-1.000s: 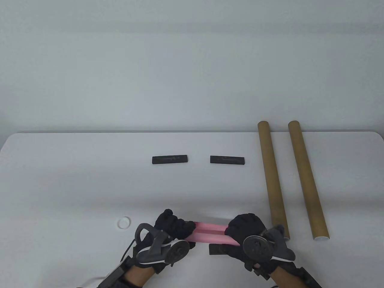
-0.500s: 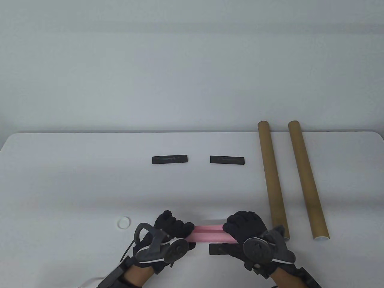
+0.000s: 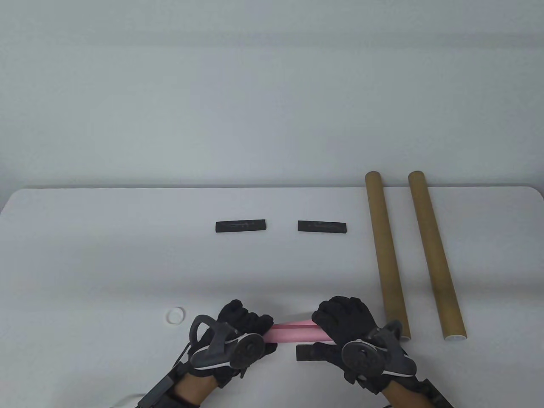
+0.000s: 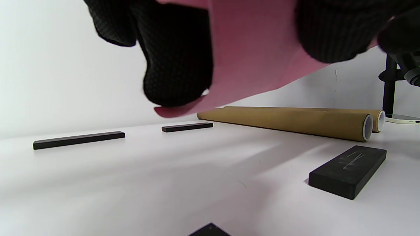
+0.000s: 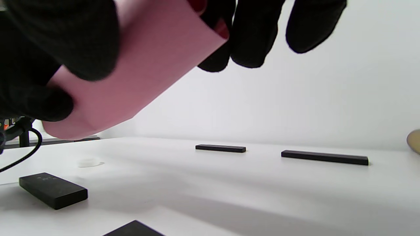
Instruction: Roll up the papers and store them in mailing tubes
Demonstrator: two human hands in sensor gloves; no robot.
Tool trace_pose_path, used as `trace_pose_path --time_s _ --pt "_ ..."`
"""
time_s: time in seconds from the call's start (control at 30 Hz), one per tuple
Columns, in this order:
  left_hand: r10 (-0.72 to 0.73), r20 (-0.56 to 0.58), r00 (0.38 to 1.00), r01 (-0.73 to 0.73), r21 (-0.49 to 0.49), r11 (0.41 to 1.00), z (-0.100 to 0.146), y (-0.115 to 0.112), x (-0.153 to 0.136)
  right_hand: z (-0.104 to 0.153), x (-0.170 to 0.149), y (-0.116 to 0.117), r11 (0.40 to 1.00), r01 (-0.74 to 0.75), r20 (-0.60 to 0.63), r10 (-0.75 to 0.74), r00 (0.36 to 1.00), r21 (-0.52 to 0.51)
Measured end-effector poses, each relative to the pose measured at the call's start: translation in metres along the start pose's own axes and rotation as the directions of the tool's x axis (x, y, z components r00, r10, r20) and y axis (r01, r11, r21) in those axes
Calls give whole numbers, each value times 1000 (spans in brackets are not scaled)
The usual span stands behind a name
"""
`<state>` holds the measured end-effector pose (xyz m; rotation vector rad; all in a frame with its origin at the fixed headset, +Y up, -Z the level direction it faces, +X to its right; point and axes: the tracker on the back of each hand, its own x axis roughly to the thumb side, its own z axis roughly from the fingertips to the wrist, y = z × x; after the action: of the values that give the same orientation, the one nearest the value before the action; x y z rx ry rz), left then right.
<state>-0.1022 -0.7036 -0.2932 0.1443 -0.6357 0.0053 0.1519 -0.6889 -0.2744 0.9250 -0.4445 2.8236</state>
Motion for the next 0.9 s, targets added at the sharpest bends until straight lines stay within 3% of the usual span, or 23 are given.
trace_pose_path --time_s 0.3,0.5,0.67,0.9 --pt "-71 30 997 70 34 997 3 1 6 -3 -2 2 994 93 -11 -93 996 49" --pt "-12 15 1000 12 22 1000 2 2 0 -1 0 0 1000 6 -5 -6 1000 0" --pt "-96 29 995 94 57 994 4 3 5 -3 1 1 994 97 -5 -97 995 45" --pt "-23 11 1000 23 43 999 4 5 1 -3 1 -1 998 58 -16 -58 998 0"
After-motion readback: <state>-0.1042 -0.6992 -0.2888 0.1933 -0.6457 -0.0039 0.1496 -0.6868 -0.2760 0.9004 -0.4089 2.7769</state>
